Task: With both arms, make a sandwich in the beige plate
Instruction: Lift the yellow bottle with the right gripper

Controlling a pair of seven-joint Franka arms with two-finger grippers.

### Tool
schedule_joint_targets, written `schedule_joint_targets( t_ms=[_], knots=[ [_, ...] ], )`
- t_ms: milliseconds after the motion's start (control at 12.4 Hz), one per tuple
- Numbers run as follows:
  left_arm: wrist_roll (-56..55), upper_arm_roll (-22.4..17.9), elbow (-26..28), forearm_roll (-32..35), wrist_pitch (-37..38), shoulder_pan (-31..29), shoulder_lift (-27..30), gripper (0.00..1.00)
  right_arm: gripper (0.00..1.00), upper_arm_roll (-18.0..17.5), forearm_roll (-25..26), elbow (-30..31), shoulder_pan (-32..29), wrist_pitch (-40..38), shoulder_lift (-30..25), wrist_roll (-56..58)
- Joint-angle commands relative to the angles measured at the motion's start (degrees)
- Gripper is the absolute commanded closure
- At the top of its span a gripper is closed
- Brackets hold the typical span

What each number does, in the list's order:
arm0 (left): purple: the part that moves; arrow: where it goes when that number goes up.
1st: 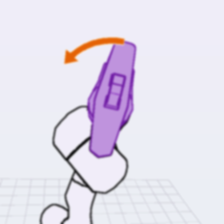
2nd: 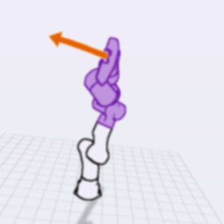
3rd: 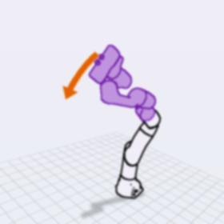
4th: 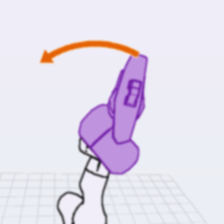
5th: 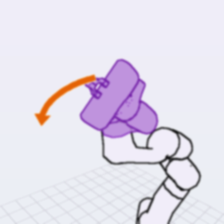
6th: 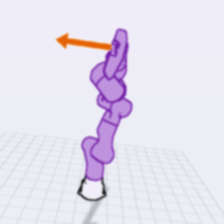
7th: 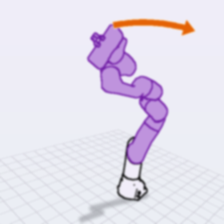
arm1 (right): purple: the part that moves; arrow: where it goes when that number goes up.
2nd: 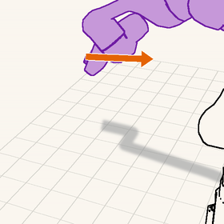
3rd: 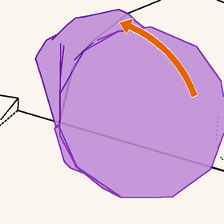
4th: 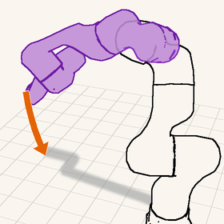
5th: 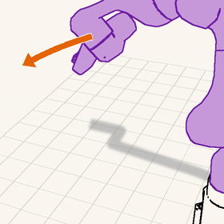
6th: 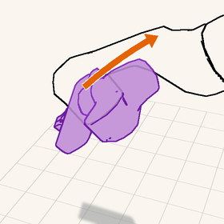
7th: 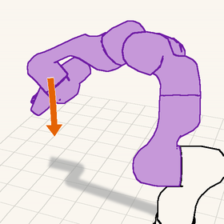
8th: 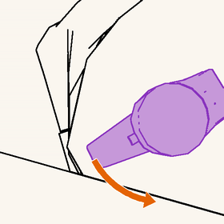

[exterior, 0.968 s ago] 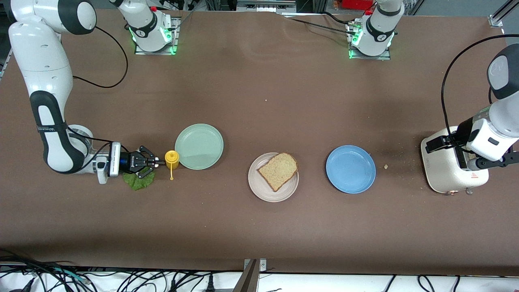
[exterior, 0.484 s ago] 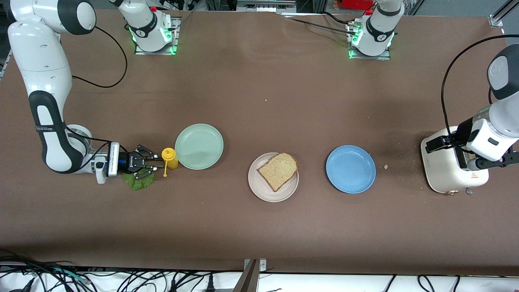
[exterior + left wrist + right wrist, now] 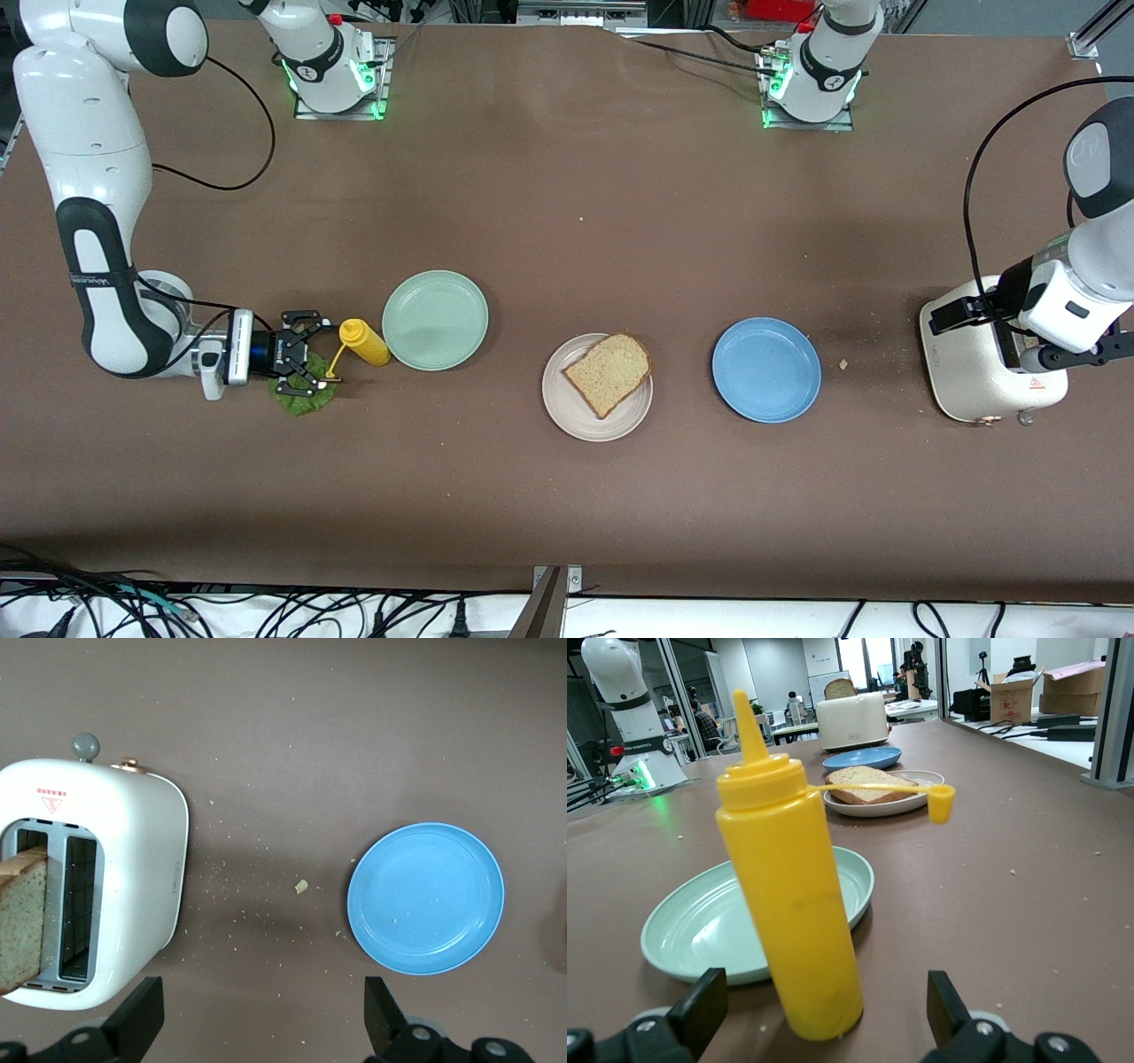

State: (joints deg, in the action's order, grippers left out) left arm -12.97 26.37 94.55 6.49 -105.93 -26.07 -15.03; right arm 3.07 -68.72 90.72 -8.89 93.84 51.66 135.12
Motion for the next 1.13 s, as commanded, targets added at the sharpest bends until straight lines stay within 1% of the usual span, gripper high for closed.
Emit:
schedule_joint_targets(
  t_ms=[0, 81, 323, 484, 565, 645, 726, 887, 968, 1049],
  knots=[
    [1.5, 0.3, 0.1, -0.3, -0.2, -0.5, 0.0, 0.01, 0.0, -0.3, -0.2, 0.8, 0.4, -1.4, -0.4, 0.5],
    [1.5, 0.3, 0.0, -0.3, -0.2, -0.5, 0.0, 0.01, 0.0, -0.3, -0.8, 0.8, 1.4, -1.3, -0.6, 0.1],
    [1.5, 0.3, 0.1, -0.3, -0.2, -0.5, -0.1, 0.01, 0.0, -0.3, -4.9, 1.6, 4.6, -0.3, -0.8, -0.2],
    [1.5, 0.3, 0.1, -0.3, -0.2, -0.6, -0.1, 0.01, 0.0, -0.3, -6.9, 2.6, 5.9, 1.4, -0.9, 0.0],
    [1.5, 0.3, 0.1, -0.3, -0.2, -0.5, -0.1, 0.01, 0.13, -0.3, -7.8, 2.9, 6.2, 1.6, -0.9, 0.0],
    [1.5, 0.3, 0.1, -0.3, -0.3, -0.5, -0.2, 0.01, 0.6, -0.3, -8.2, 3.0, 6.3, 1.7, -0.7, 0.1],
    [1.5, 0.3, 0.1, -0.3, -0.3, -0.6, -0.3, 0.01, 1.0, -0.3, -8.2, 3.1, 6.3, 2.6, -0.7, 0.6],
    [1.5, 0.3, 0.0, -0.3, -0.4, -0.6, -0.4, 0.01, 1.0, -0.3, -7.1, 2.9, 6.3, 4.7, -1.7, 0.0],
    [1.5, 0.3, 0.1, -0.3, -0.4, -0.7, -0.5, 0.01, 1.0, -0.2, -4.3, 3.1, 6.4, 7.4, -3.6, -2.1],
    [1.5, 0.3, 0.1, -0.3, -0.4, -0.7, -0.5, 0.01, 1.0, -0.3, 2.2, 3.3, 7.0, 9.5, -6.5, -8.5]
  ],
)
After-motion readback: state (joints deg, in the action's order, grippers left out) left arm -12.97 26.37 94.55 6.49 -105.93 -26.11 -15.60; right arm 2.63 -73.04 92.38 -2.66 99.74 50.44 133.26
